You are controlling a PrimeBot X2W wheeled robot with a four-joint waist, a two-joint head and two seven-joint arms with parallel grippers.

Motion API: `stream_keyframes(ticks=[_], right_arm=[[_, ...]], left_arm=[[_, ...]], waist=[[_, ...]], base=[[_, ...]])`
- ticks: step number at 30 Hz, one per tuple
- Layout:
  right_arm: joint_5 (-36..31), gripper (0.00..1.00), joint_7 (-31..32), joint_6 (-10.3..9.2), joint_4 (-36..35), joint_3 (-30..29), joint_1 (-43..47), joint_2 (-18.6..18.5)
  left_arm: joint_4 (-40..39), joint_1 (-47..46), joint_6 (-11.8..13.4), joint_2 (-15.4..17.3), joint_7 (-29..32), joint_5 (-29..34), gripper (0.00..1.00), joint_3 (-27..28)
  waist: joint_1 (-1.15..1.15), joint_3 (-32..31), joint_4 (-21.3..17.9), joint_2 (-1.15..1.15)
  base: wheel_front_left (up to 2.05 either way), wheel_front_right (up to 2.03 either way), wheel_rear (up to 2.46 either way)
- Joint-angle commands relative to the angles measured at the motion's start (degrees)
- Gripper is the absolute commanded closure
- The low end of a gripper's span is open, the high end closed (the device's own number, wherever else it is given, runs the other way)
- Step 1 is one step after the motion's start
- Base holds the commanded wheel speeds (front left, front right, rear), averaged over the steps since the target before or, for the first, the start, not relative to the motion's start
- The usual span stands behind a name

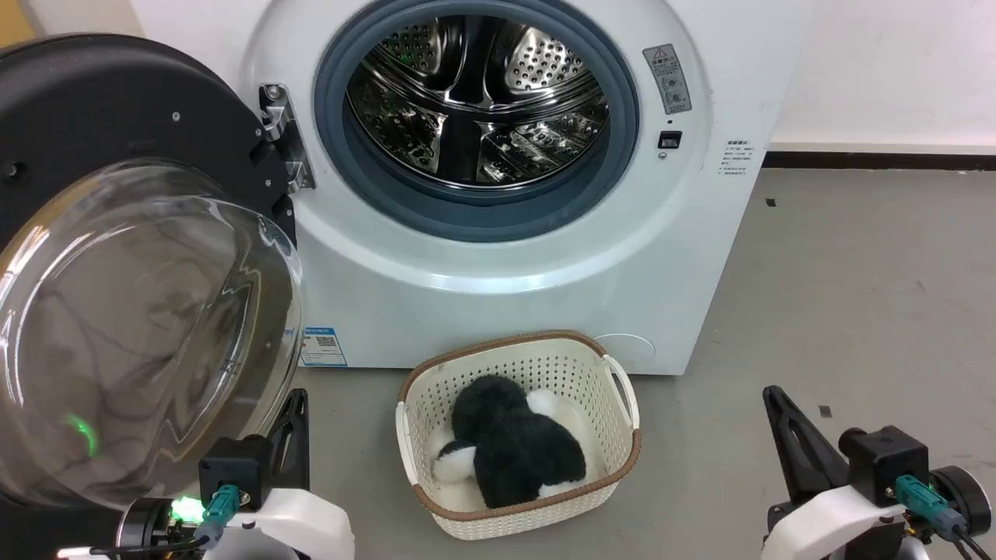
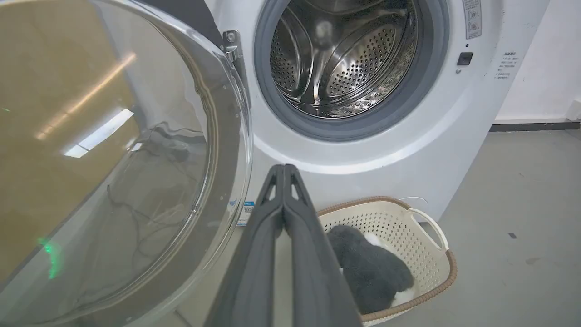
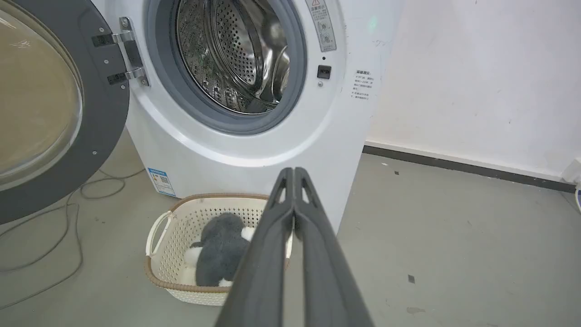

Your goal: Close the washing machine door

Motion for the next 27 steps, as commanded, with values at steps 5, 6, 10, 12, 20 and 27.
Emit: stream_keyframes(ticks=[5, 6, 10, 12, 20, 27], right_arm=[[-0.4, 1.0, 0.0, 0.03, -0.2, 0.0, -0.8, 0.3], [-0.4, 1.0, 0.0, 0.03, -0.2, 0.0, -0.8, 0.3], [-0.4, 1.0, 0.0, 0.03, -0.2, 0.0, -0.8, 0.3], [-0.4, 1.0, 0.0, 0.03, -0.2, 0.0, -0.8, 0.3], [-0.4, 1.0, 0.0, 0.03, -0.2, 0.0, -0.8, 0.3], [-0.4, 1.0, 0.0, 0.03, -0.2, 0.0, -0.8, 0.3]], left_arm=[[-0.2, -0.9, -0.2, 0.0, 0.0, 0.2, 1.0, 0.0], [-0.2, -0.9, -0.2, 0.0, 0.0, 0.2, 1.0, 0.0], [-0.2, -0.9, -0.2, 0.0, 0.0, 0.2, 1.0, 0.0], [-0.2, -0.9, -0.2, 0.0, 0.0, 0.2, 1.0, 0.0], [-0.2, -0.9, -0.2, 0.0, 0.0, 0.2, 1.0, 0.0], [-0.2, -0.9, -0.2, 0.0, 0.0, 0.2, 1.0, 0.0]], waist=[[0.0, 0.0, 0.0, 0.0], [0.0, 0.0, 0.0, 0.0], [0.0, 0.0, 0.0, 0.0], [0.0, 0.0, 0.0, 0.0], [0.0, 0.0, 0.0, 0.0], [0.0, 0.0, 0.0, 0.0]], base=[[0.0, 0.0, 0.0], [0.0, 0.0, 0.0], [0.0, 0.0, 0.0], [0.0, 0.0, 0.0], [0.0, 0.0, 0.0], [0.0, 0.0, 0.0]])
